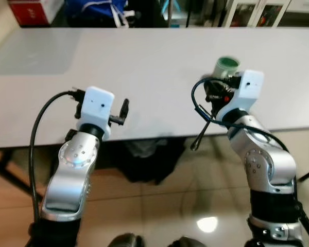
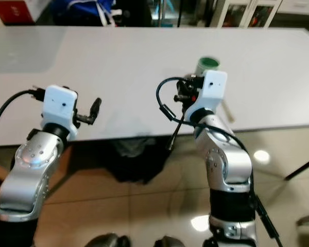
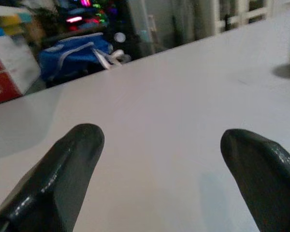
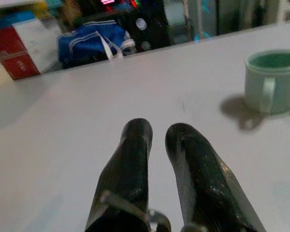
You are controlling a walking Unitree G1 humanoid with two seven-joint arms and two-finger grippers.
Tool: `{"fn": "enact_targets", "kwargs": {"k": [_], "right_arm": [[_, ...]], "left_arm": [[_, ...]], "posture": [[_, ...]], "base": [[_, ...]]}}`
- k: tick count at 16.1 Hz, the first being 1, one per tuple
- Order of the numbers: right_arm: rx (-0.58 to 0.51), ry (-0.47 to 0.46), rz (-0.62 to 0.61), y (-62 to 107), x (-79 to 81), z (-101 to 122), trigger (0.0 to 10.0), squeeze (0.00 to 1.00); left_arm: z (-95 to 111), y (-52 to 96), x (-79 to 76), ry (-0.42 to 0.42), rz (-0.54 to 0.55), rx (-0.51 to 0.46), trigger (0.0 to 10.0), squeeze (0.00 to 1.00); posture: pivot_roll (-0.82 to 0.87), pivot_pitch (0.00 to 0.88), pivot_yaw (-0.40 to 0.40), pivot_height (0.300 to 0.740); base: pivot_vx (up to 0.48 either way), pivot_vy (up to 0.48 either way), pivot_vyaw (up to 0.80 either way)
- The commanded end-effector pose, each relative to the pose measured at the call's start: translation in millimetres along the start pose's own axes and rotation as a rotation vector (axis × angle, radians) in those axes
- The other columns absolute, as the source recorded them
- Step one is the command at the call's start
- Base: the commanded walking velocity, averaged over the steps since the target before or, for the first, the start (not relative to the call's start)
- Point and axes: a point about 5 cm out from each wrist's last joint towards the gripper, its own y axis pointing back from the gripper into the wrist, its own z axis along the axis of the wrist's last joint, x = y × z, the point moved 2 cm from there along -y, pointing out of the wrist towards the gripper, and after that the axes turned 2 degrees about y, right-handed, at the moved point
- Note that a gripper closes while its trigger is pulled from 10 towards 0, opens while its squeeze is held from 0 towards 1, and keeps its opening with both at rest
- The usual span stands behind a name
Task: Setting the table
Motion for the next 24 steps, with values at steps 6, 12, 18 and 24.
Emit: {"fn": "enact_targets", "kwargs": {"k": [6, 12, 18, 24], "right_arm": [[0.011, 0.055, -0.005, 7.7, -4.1, -1.3, 10.0, 0.0], [0.0, 0.06, -0.057, 10.2, -11.7, -2.3, 10.0, 0.0], [-0.012, 0.087, -0.072, 10.7, -18.7, 3.0, 10.0, 0.0], [0.0, 0.198, 0.005, 8.5, -13.5, 19.4, 10.0, 0.0]], "left_arm": [[7.9, -1.6, 1.3, 0.013, 0.026, -0.038, 10.0, 0.0], [10.4, -2.5, -3.2, 0.001, 0.001, -0.043, 10.0, 0.0], [10.5, -2.7, -2.3, 0.004, 0.002, -0.042, 10.0, 0.0], [10.8, -2.5, -3.5, 0.006, -0.003, -0.042, 10.0, 0.0]], "posture": [[-0.01, 0.097, -0.023, 0.74], [-0.01, 0.102, -0.011, 0.74], [-0.01, 0.106, -0.01, 0.74], [-0.01, 0.109, -0.013, 0.74]], "base": [[0.0, 0.16, 0.0], [0.102, 0.0, 0.0], [0.373, 0.0, -0.37], [0.375, 0.0, 0.0]]}}
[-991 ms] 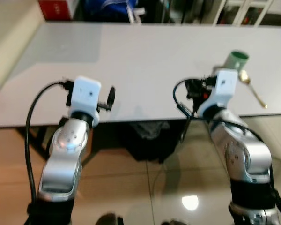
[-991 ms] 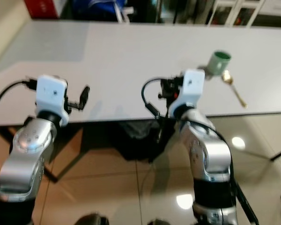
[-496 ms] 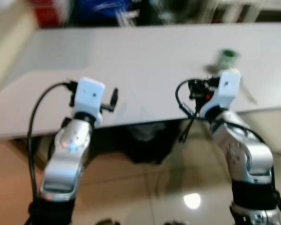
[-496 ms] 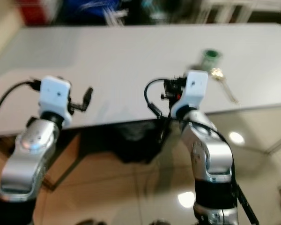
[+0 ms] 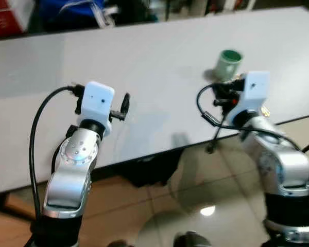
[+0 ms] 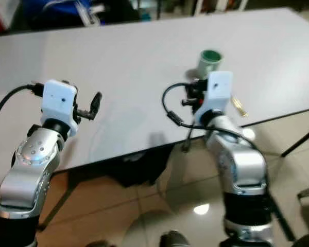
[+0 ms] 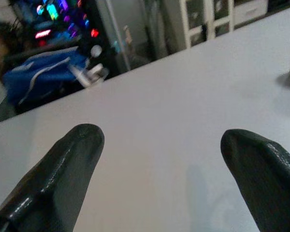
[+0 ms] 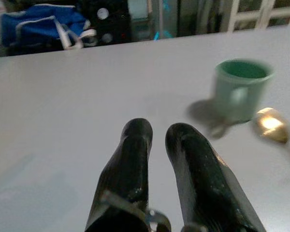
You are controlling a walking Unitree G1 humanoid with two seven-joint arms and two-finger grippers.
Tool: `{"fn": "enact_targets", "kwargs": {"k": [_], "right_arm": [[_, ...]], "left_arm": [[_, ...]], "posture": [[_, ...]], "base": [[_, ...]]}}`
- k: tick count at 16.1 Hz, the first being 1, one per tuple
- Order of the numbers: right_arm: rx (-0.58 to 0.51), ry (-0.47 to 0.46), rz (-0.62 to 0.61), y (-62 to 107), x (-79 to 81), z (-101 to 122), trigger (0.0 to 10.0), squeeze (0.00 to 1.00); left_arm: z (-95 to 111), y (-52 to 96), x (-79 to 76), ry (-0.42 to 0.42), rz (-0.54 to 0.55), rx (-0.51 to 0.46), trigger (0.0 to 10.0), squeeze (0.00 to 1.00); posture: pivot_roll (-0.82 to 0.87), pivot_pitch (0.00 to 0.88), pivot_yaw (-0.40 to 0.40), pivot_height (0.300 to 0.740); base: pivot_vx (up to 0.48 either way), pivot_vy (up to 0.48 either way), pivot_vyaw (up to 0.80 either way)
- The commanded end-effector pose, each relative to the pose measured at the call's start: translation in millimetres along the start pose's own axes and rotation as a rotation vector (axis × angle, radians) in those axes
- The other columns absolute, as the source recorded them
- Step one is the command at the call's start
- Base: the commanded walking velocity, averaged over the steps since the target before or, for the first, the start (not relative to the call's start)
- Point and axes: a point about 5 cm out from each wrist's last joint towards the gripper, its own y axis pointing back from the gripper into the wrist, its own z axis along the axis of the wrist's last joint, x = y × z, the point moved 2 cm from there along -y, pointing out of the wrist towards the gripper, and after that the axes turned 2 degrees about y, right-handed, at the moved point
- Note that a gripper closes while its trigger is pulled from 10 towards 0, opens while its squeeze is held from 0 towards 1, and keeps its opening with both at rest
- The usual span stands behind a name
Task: Setting the table
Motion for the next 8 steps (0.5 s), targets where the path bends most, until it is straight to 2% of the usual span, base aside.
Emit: {"fn": "enact_targets", "kwargs": {"k": [1, 6, 8], "right_arm": [[-0.019, 0.015, 0.02, 1.1, 4.1, 7.5, 10.0, 0.0], [0.007, 0.035, 0.025, -2.3, 4.1, 8.0, 10.0, 0.0], [0.021, 0.071, 0.038, -1.4, 3.5, 7.1, 10.0, 0.0]], "left_arm": [[2.0, 1.1, -4.1, -0.005, -0.017, -0.006, 10.0, 0.0], [-1.3, 6.3, -1.6, -0.034, -0.039, -0.004, 10.0, 0.0], [-6.0, 11.0, 0.9, -0.044, -0.053, 0.003, 10.0, 0.0]], "posture": [[-0.01, 0.109, -0.014, 0.74], [0.0, 0.117, -0.023, 0.74], [-0.01, 0.105, -0.03, 0.74]], "base": [[0.345, 0.0, 0.0], [0.0, 0.0, 0.0], [0.0, 0.0, 0.0]]}}
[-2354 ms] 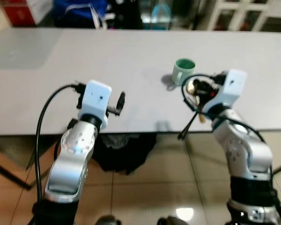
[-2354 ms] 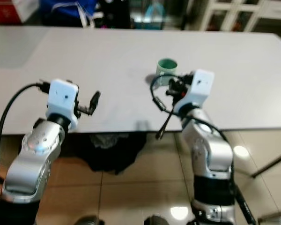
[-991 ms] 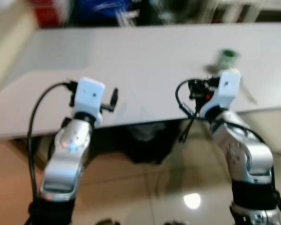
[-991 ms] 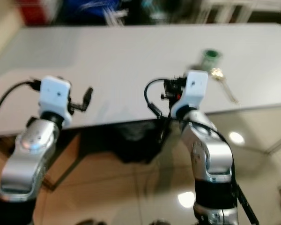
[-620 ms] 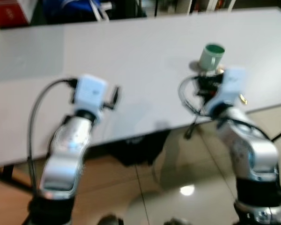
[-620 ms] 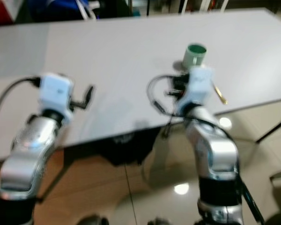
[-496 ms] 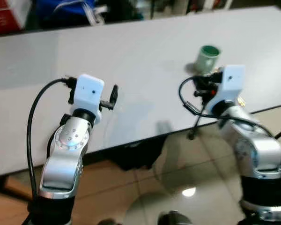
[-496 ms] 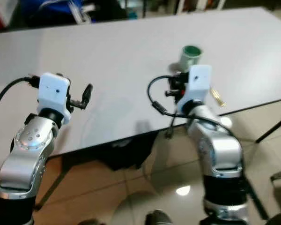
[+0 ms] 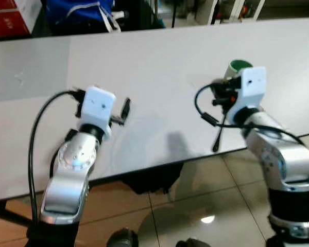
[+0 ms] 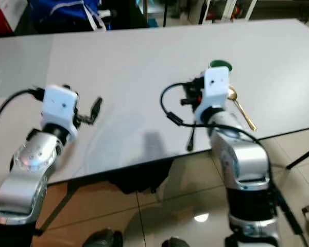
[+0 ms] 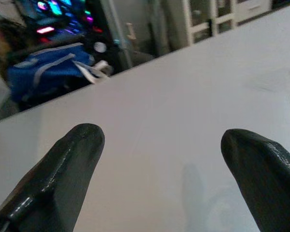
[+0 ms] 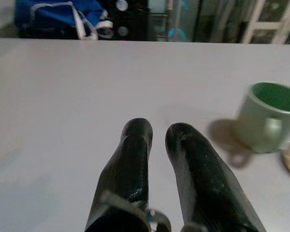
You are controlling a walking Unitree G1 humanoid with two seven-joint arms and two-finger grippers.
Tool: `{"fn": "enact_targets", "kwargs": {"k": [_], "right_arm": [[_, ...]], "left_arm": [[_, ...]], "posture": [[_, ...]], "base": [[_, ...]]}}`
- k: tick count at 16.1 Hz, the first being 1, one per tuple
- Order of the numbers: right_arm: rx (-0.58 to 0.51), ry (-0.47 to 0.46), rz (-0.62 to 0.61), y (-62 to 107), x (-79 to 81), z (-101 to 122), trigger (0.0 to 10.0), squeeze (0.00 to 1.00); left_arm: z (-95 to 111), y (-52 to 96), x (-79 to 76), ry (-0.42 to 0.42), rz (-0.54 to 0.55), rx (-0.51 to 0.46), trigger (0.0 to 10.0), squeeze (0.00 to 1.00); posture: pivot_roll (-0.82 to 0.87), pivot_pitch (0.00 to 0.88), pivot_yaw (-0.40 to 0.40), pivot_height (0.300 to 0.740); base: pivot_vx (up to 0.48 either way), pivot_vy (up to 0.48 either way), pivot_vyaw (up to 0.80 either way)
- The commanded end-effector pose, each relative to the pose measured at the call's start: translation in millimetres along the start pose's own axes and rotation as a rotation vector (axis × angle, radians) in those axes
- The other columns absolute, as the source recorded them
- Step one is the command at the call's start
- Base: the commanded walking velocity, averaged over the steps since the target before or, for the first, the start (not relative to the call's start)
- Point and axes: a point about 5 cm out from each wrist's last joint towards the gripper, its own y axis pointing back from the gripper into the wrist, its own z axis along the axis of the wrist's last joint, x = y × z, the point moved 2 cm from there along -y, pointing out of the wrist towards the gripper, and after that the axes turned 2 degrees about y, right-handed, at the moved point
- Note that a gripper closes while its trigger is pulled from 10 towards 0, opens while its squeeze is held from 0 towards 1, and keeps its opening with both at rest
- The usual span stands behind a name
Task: Setting the table
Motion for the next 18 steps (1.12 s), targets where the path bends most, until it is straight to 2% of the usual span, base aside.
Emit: {"fn": "enact_targets", "kwargs": {"k": [1, 3, 6, 7, 9, 11, 13, 15, 18], "right_arm": [[-0.002, 0.007, 0.008, 1.2, -0.3, 2.1, 10.0, 0.0], [0.039, 0.013, 0.021, -1.4, -0.2, -3.9, 10.0, 0.0], [0.084, 0.03, 0.025, -6.8, -2.0, -8.3, 10.0, 0.0], [0.132, 0.052, 0.029, -15.3, -4.1, -9.2, 10.0, 0.0], [0.147, 0.083, 0.023, -23.2, -5.9, -4.4, 10.0, 0.0], [0.195, 0.056, 0.021, -27.9, -6.5, -3.3, 10.0, 0.0], [0.231, -0.035, -0.008, -35.2, -12.6, 0.7, 10.0, 0.0], [0.214, -0.208, -0.04, -48.0, -24.3, 15.3, 10.0, 0.0], [0.171, -0.28, -0.005, -58.5, -24.0, 36.2, 10.0, 0.0]], "left_arm": [[0.3, 4.0, -4.2, -0.026, -0.053, -0.01, 10.0, 0.0], [-7.9, 12.0, -12.8, -0.053, -0.152, 0.006, 10.0, 0.0], [-11.9, 15.7, -16.3, -0.05, -0.188, 0.015, 10.0, 0.0], [-11.7, 15.4, -18.5, -0.054, -0.195, 0.014, 10.0, 0.0], [-10.9, 15.1, -19.7, -0.056, -0.208, 0.009, 10.0, 0.0], [-11.4, 14.8, -19.2, -0.061, -0.218, 0.007, 10.0, 0.0], [-11.2, 13.9, -17.8, -0.064, -0.218, 0.004, 10.0, 0.0], [-10.0, 11.4, -16.0, -0.058, -0.212, 0.001, 10.0, 0.0], [-7.3, 4.9, -16.6, -0.051, -0.212, -0.006, 10.0, 0.0]], "posture": [[-0.01, 0.09, -0.035, 0.74], [-0.03, 0.088, -0.035, 0.74], [-0.02, 0.085, -0.037, 0.74], [-0.01, 0.071, -0.035, 0.74], [-0.01, 0.063, -0.032, 0.74], [-0.01, 0.052, -0.031, 0.74], [-0.01, 0.049, -0.029, 0.74], [0.0, 0.046, -0.016, 0.74], [0.0, 0.039, -0.012, 0.74]], "base": [[0.0, 0.0, 0.0], [0.0, 0.0, 0.0], [0.0, 0.0, 0.0], [0.0, 0.0, 0.0], [0.0, 0.0, 0.0], [0.0, 0.0, 0.0], [0.0, 0.0, 0.0], [0.0, 0.0, 0.0], [0.0, 0.0, 0.0]]}}
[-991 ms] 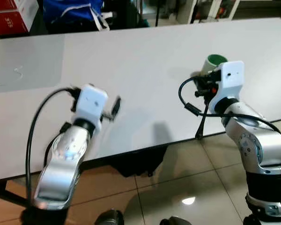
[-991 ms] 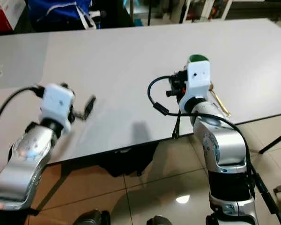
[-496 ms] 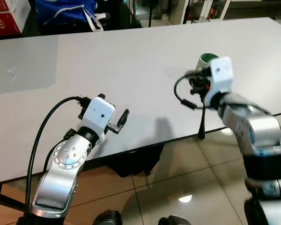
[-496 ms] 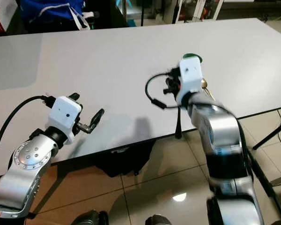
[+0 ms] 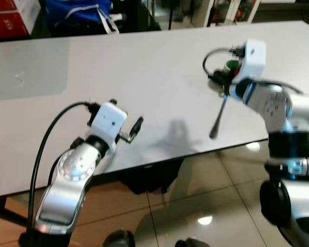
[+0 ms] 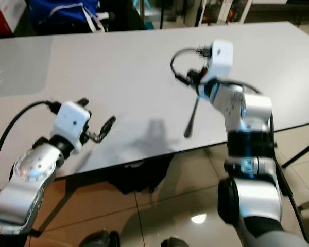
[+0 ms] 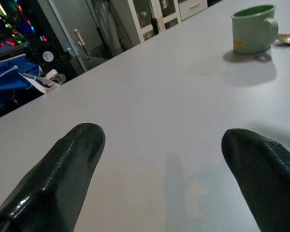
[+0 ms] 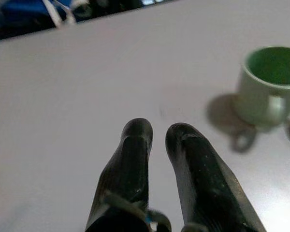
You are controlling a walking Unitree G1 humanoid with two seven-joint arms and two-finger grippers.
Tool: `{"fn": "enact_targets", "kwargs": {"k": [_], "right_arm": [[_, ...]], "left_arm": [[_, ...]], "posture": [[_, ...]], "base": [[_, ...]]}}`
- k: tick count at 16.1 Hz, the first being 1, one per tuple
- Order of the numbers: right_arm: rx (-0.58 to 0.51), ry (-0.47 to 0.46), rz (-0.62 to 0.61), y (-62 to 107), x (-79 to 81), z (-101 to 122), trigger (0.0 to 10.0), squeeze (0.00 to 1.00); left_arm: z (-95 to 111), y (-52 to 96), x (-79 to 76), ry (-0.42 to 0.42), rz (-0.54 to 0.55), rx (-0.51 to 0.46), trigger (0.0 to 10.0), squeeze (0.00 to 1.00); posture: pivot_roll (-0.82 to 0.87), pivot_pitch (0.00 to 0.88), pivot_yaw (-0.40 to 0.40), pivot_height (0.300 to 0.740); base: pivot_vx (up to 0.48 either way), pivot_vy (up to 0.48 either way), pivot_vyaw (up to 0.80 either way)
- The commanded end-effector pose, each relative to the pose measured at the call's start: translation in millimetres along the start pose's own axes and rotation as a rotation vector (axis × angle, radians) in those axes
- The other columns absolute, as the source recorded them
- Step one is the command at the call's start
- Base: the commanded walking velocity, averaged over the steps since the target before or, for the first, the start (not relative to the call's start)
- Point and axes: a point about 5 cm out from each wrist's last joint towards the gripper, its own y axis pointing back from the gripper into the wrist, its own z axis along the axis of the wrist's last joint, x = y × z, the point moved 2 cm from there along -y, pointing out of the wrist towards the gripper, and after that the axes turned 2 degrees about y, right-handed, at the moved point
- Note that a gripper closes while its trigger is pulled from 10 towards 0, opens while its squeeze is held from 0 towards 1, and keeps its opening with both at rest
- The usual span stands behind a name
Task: Setting the table
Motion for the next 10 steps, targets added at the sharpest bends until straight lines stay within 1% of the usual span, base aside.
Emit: {"fn": "enact_targets", "kwargs": {"k": [1, 2, 3, 4, 5, 6, 8, 9, 10], "right_arm": [[-0.059, -0.066, 0.06, -0.3, 7.1, 15.9, 10.0, 0.0], [-0.131, -0.113, 0.124, 0.1, 16.2, 28.6, 10.0, 0.0], [-0.223, -0.211, 0.23, 3.6, 28.2, 43.2, 10.0, 0.0], [-0.264, -0.261, 0.276, 6.0, 32.9, 49.4, 10.0, 0.0], [-0.332, -0.324, 0.345, 10.2, 39.4, 58.3, 10.0, 0.0], [-0.392, -0.351, 0.442, 15.7, 50.8, 65.0, 10.0, 0.0], [-0.431, -0.286, 0.52, 22.9, 66.8, 69.3, 10.0, 0.0], [-0.459, -0.279, 0.574, 26.8, 76.2, 72.4, 10.0, 0.0], [-0.461, -0.281, 0.597, 28.2, 79.5, 72.5, 10.0, 0.0]], "left_arm": [[3.5, -5.4, 0.7, 0.022, 0.003, -0.017, 10.0, 0.0], [8.2, -8.9, 3.7, 0.063, 0.021, -0.04, 10.0, 0.0], [21.1, -11.7, 3.0, 0.195, -0.005, -0.11, 10.0, 1.0], [29.3, -12.8, 1.1, 0.251, -0.034, -0.153, 10.0, 1.0], [42.7, -16.1, -2.1, 0.311, -0.08, -0.216, 10.0, 1.0], [60.6, -20.8, -8.3, 0.351, -0.185, -0.283, 10.0, 1.0], [76.7, -20.8, -8.9, 0.321, -0.283, -0.334, 10.0, 1.0], [87.0, -17.5, -11.2, 0.331, -0.377, -0.357, 10.0, 1.0], [90.2, -15.7, -12.9, 0.333, -0.416, -0.364, 10.0, 1.0]], "posture": [[0.0, 0.04, -0.012, 0.74], [0.0, 0.038, -0.016, 0.74], [0.0, 0.039, -0.022, 0.74], [0.0, 0.039, -0.022, 0.74], [0.0, 0.04, -0.03, 0.74], [-0.01, 0.043, -0.031, 0.74], [-0.02, 0.051, -0.03, 0.74], [-0.02, 0.059, -0.035, 0.74], [-0.02, 0.064, -0.044, 0.74]], "base": [[0.0, 0.0, 0.0], [0.0, 0.0, 0.0], [0.0, 0.0, 0.0], [0.0, 0.0, 0.0], [0.0, 0.0, 0.0], [0.0, 0.0, 0.0], [0.0, 0.0, 0.0], [0.0, 0.0, 0.0], [0.0, 0.0, 0.0]]}}
